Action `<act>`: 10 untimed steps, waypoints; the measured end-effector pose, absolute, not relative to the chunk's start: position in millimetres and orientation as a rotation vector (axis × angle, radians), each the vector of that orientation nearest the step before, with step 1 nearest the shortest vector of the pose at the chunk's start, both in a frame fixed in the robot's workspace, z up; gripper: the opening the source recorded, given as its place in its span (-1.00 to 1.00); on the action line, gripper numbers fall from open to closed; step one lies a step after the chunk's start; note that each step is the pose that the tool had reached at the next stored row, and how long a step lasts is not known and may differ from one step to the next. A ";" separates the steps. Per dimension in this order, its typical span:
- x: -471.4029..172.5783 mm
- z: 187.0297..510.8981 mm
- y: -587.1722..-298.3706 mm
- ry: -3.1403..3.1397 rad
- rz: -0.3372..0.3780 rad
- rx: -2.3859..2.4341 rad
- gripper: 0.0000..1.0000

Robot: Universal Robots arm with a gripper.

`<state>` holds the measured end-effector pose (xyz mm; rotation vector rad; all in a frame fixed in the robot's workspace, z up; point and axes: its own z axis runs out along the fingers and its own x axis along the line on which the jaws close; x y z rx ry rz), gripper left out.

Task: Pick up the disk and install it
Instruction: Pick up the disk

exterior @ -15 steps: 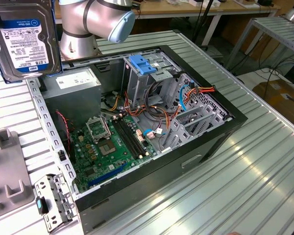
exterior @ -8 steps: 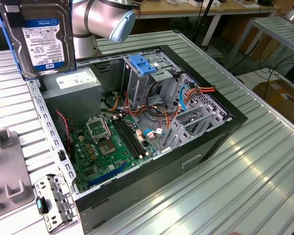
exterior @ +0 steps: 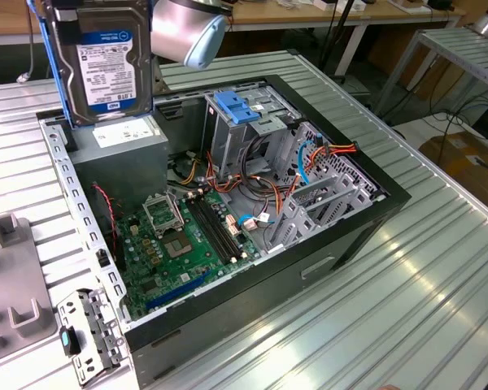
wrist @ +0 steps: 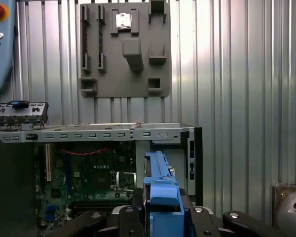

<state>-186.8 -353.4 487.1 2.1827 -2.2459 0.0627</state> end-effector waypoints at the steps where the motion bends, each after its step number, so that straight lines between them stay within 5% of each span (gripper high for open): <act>1: -184.1 486.7 -353.4 -2.246 0.063 2.183 -0.26; 10: -172.2 477.4 -369.1 -2.247 0.065 2.183 -0.26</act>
